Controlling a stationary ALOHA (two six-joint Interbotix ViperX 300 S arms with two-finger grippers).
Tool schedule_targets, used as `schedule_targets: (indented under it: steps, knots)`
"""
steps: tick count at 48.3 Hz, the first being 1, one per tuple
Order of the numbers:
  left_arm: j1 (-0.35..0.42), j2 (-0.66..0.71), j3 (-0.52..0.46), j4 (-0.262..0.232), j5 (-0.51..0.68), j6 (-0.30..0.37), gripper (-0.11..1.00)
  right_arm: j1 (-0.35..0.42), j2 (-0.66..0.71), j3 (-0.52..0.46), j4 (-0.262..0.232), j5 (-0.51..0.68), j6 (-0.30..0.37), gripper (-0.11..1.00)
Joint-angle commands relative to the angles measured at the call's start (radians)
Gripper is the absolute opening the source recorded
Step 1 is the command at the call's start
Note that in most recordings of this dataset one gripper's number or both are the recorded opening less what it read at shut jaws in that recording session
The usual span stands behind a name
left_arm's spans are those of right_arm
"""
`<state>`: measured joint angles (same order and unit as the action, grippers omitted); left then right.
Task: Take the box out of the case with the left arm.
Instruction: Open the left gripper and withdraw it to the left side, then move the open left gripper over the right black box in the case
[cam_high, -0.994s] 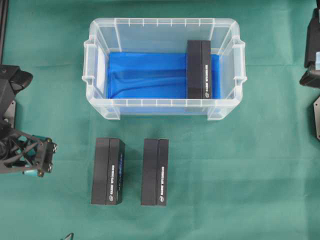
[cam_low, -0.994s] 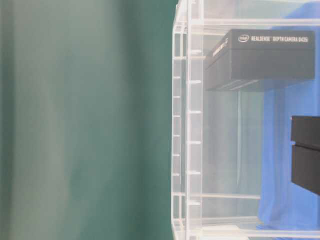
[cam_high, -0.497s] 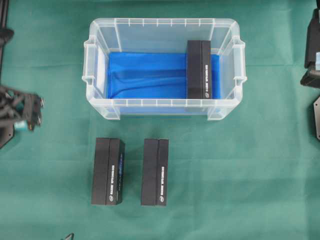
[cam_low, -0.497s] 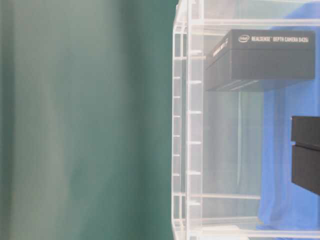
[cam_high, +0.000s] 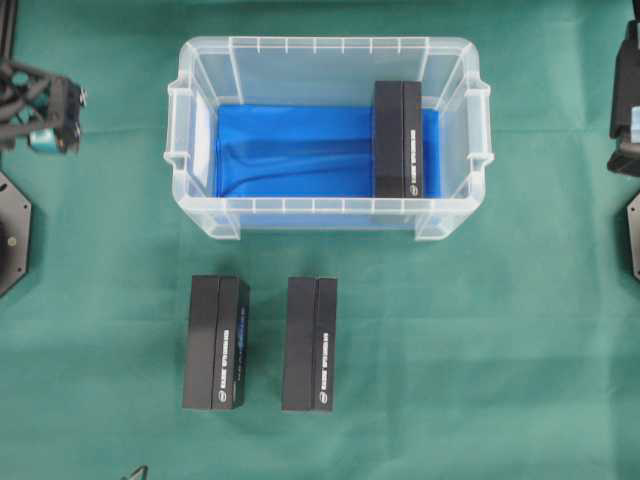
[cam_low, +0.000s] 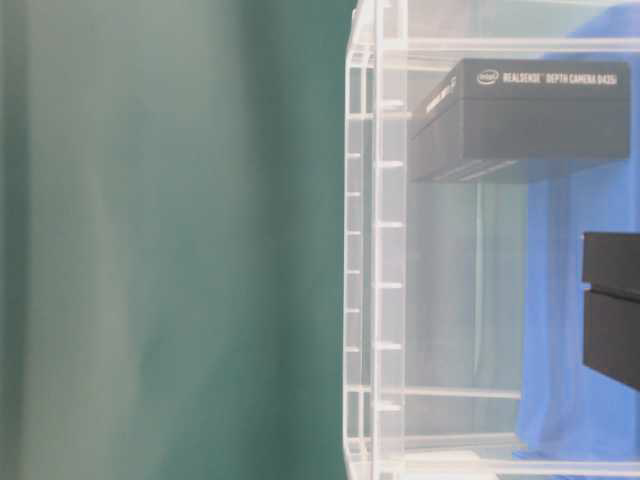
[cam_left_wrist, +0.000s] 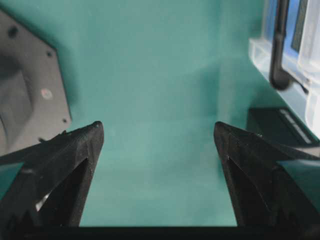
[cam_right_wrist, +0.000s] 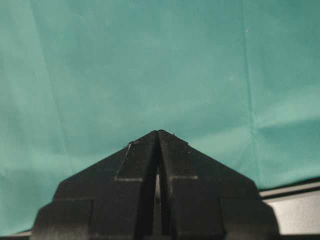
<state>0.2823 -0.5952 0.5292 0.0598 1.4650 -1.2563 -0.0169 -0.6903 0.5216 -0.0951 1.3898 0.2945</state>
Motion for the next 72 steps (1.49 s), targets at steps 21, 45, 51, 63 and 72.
schedule_targets:
  steps: [21,45,51,63,72]
  knots:
    - [0.052,-0.002,-0.005,0.002,-0.005,0.063,0.85,0.0,-0.002,-0.014,-0.002,0.009,0.0,0.0]
    - [0.043,0.043,-0.035,-0.017,-0.048,0.06,0.84,0.0,-0.002,-0.015,-0.002,0.008,0.0,0.0]
    - [0.025,0.106,-0.084,-0.017,-0.054,0.06,0.84,0.0,-0.002,-0.014,-0.002,0.008,0.0,0.0]
    - [-0.006,0.273,-0.252,-0.017,-0.089,0.057,0.84,0.0,0.002,-0.014,-0.002,0.006,0.0,0.0]
    - [-0.037,0.407,-0.4,-0.017,-0.092,0.058,0.84,0.0,0.003,-0.014,-0.002,0.008,0.0,0.0]
